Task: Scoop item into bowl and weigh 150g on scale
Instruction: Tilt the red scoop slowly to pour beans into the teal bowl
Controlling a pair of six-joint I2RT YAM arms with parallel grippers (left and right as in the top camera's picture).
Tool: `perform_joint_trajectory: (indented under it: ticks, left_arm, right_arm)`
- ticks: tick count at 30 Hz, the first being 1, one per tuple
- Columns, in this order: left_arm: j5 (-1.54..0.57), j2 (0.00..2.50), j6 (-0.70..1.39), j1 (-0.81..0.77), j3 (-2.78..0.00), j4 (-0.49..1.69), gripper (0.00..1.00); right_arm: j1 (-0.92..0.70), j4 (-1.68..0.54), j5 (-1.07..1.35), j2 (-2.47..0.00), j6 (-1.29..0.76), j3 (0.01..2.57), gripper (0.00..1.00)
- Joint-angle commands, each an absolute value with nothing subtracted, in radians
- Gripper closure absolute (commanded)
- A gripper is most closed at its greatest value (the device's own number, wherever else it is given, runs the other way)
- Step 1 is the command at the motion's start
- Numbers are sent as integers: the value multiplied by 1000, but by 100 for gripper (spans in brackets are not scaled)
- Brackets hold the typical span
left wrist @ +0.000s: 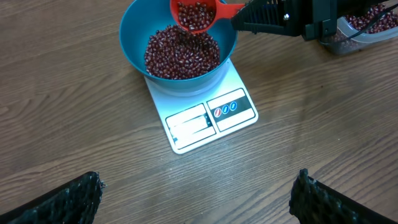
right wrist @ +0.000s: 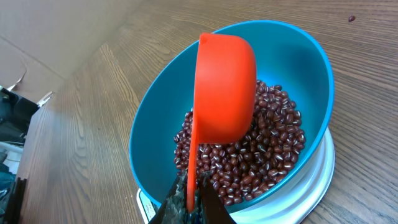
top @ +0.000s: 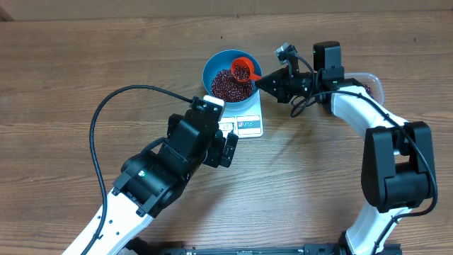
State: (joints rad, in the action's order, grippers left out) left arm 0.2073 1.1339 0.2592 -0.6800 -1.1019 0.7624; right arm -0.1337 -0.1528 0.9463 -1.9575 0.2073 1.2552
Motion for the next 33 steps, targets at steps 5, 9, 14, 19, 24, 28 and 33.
perform_joint_trajectory:
  ticks: [5, 9, 14, 19, 24, 28, 33]
  left_arm:
    - [220, 1139, 273, -673, -1102, 759, 0]
    - [220, 1139, 273, -673, -1102, 759, 0]
    - [220, 1139, 273, -673, -1102, 759, 0]
    - [220, 1139, 273, -673, -1102, 759, 0]
    - [220, 1139, 273, -673, -1102, 759, 0]
    - [220, 1139, 273, -673, -1102, 759, 0]
    - [220, 1139, 273, -673, -1102, 759, 0]
  right_arm:
    - [-139, -142, 954, -1966, 212, 1263, 96]
    - [-134, -106, 920, -1966, 208, 1263, 96]
    - [-130, -121, 892, -1966, 209, 1263, 96]
    - [-128, -78, 919, -1966, 209, 1263, 96]
    - [-124, -64, 910, -1966, 196, 1263, 96]
    - [-123, -45, 885, -1966, 208, 1263, 96]
    - [-127, -54, 908, -1966, 209, 1263, 96]
